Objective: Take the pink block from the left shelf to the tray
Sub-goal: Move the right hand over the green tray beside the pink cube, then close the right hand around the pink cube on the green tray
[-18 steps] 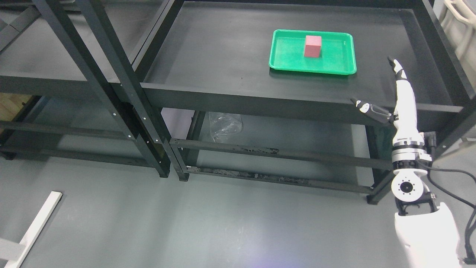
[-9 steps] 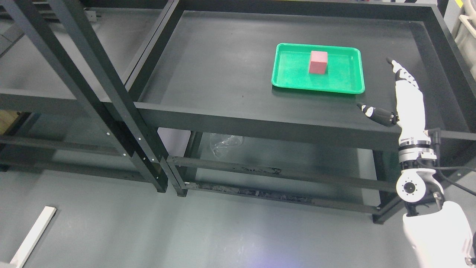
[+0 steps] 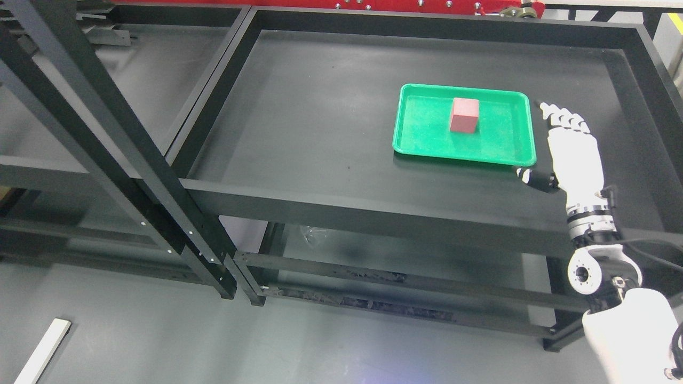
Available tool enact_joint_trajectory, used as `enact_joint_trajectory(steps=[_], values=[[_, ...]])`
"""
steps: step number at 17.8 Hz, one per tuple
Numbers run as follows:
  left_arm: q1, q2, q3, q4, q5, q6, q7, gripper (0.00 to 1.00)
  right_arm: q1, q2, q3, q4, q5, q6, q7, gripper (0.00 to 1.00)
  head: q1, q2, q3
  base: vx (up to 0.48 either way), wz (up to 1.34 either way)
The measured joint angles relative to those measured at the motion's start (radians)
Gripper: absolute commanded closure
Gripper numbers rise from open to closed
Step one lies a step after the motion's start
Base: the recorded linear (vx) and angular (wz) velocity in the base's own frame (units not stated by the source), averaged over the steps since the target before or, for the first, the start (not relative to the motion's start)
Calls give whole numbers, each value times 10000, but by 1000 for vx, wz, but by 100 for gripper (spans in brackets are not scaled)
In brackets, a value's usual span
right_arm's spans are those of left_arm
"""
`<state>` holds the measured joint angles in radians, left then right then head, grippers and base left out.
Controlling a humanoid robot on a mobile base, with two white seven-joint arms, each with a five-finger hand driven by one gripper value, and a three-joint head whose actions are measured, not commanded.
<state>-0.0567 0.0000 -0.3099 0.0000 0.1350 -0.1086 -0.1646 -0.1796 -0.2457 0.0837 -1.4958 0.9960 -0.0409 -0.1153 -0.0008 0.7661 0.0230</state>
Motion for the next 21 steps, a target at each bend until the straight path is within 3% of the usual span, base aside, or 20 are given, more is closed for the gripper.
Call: enact_joint_trajectory(steps=[6,10,21], values=[[0,0,0,0,0,-3,0,0,-1,-109,440,599,1351,-63,606,1,0,0,0,167,10],[0,0,0,0,0,-12,0,0,-1,-47,658,951,1431,-78,768,1,0,0,0,149,29],[0,0,0,0,0,-19,0,0,-5,305,736,1349,204,-103,-1000,1,0,0,0,128,21]])
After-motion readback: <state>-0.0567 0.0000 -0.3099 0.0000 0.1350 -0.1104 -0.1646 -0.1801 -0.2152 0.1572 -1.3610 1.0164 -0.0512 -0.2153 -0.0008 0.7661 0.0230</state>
